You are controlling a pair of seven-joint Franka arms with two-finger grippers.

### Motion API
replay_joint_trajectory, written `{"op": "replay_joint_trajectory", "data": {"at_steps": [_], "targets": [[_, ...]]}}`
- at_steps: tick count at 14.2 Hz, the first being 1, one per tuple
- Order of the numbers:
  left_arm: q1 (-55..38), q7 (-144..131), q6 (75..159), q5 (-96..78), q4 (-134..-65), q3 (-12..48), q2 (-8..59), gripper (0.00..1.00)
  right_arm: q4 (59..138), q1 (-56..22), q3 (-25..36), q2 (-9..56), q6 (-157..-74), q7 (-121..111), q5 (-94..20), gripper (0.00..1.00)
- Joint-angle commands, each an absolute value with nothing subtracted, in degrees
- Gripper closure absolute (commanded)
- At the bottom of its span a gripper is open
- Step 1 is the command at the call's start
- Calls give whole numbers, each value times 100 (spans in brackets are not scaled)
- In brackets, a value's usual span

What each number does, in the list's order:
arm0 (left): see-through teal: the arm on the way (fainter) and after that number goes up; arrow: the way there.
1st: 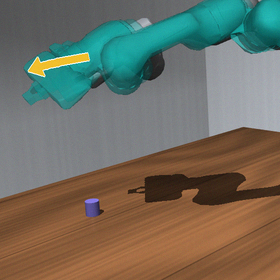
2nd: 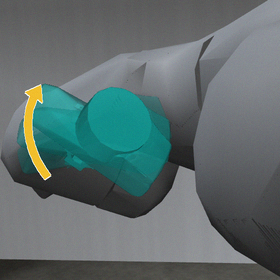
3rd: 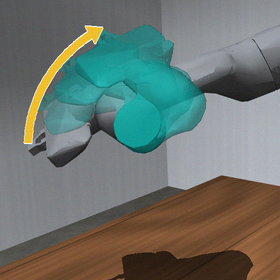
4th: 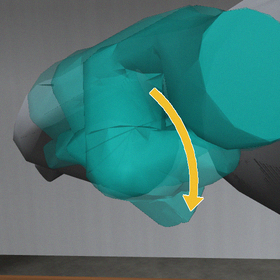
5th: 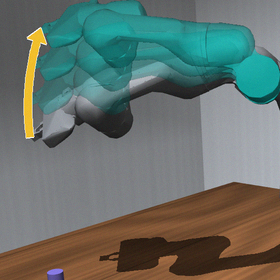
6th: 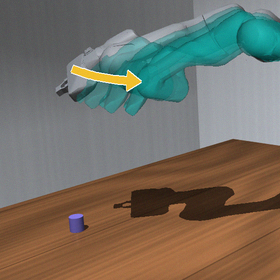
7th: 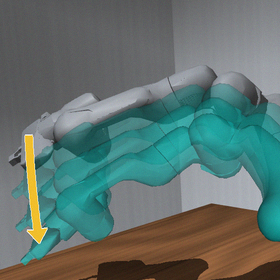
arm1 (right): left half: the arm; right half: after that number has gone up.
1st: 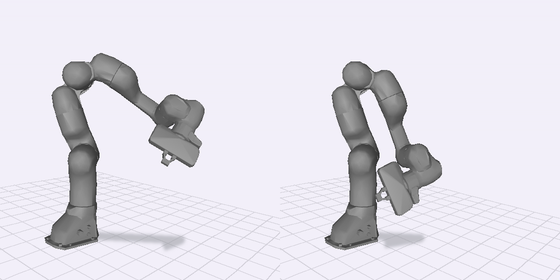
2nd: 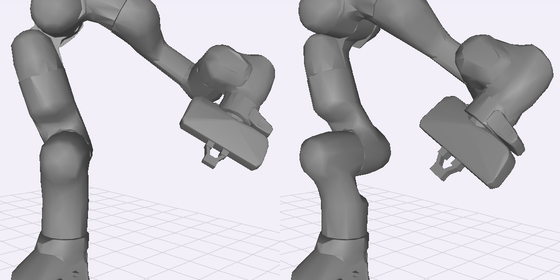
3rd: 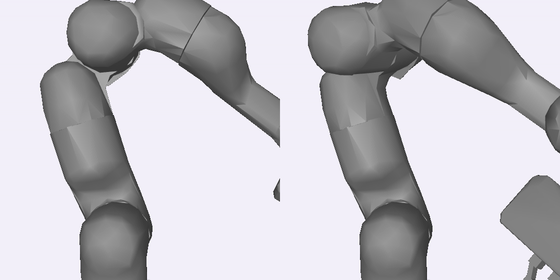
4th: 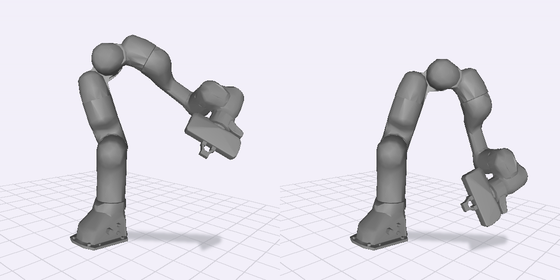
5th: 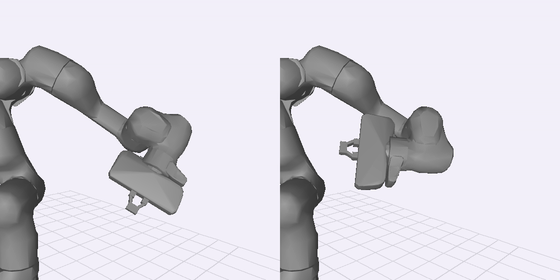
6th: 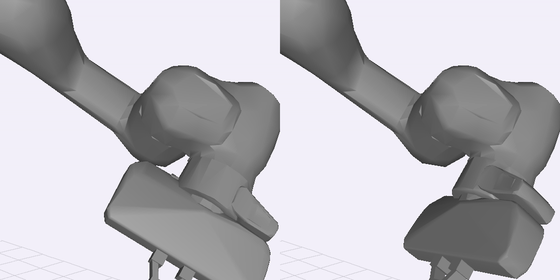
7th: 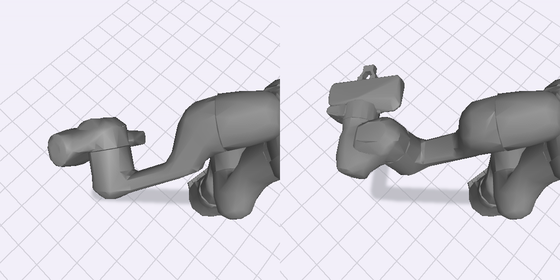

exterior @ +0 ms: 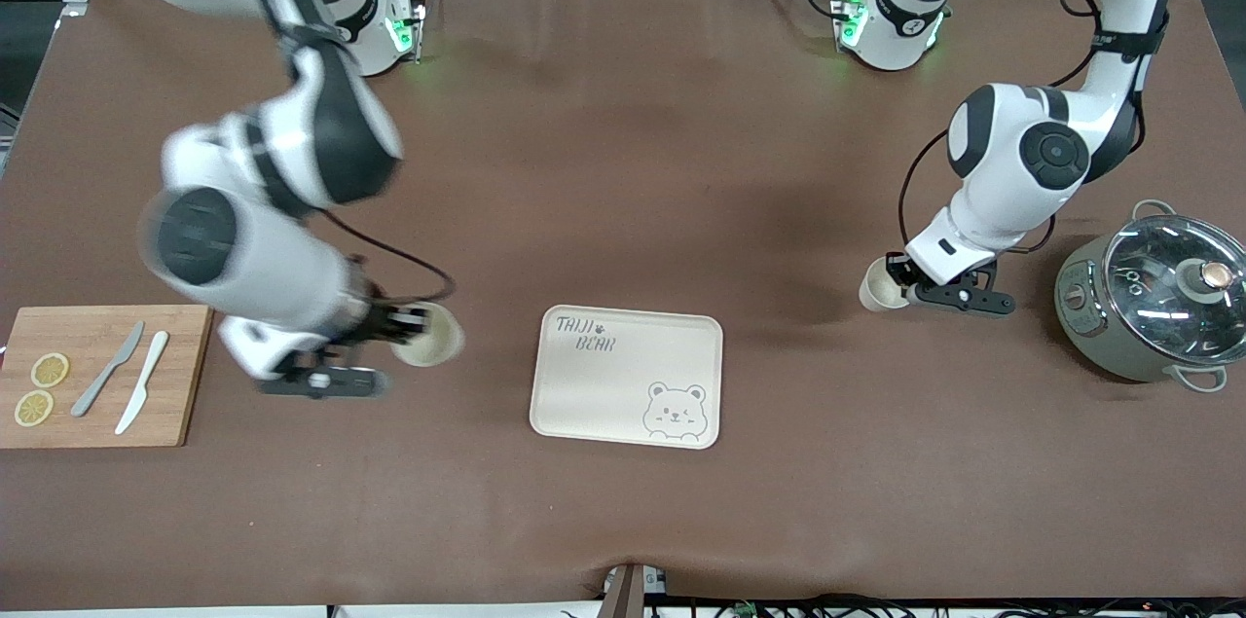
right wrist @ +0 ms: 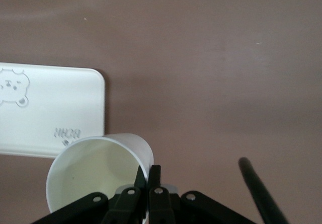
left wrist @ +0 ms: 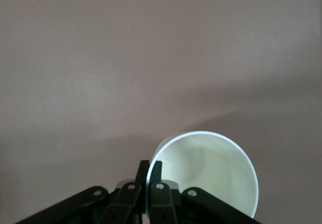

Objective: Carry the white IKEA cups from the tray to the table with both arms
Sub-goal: 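Lift the cups off the tray and carry them apart with both grippers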

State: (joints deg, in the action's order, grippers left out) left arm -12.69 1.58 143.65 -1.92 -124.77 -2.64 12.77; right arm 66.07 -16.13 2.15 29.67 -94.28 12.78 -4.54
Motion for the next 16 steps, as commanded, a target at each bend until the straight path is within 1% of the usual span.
{"op": "replay_joint_trajectory", "data": {"at_steps": [1,3,4,6,7,10,11,13,16], "targets": [[-1257,351,14729,-334,-12419,-246,1590,100,7399,-847,114,2129,-9116,153,-431,100],[-1266,413,15011,-343,-12436,-246,1740,100,7593,-162,114,1856,-8904,-873,-422,100],[-1257,422,15012,-343,-12437,-237,1732,100,7733,172,114,1776,-8903,-1366,-422,100],[-1257,413,15012,-360,-12471,-220,1731,100,8128,657,114,1705,-9087,-1879,-474,100],[-1248,422,15012,-508,-12506,-185,1714,100,8356,772,106,1696,-9305,-1907,-475,100],[-1265,536,15012,-764,-12551,-141,1810,100,9304,791,114,1582,-10402,-1907,-483,100],[-1257,545,15012,-947,-12559,-45,1784,100,9621,782,114,1565,-10789,-1881,-492,100],[-1178,589,15003,-967,-12735,-26,1644,100,10000,756,105,1608,-11335,-1828,-605,100],[-1116,650,15012,-1011,-12735,44,1644,100,10484,695,88,1652,-12118,-1828,-765,100]]}}
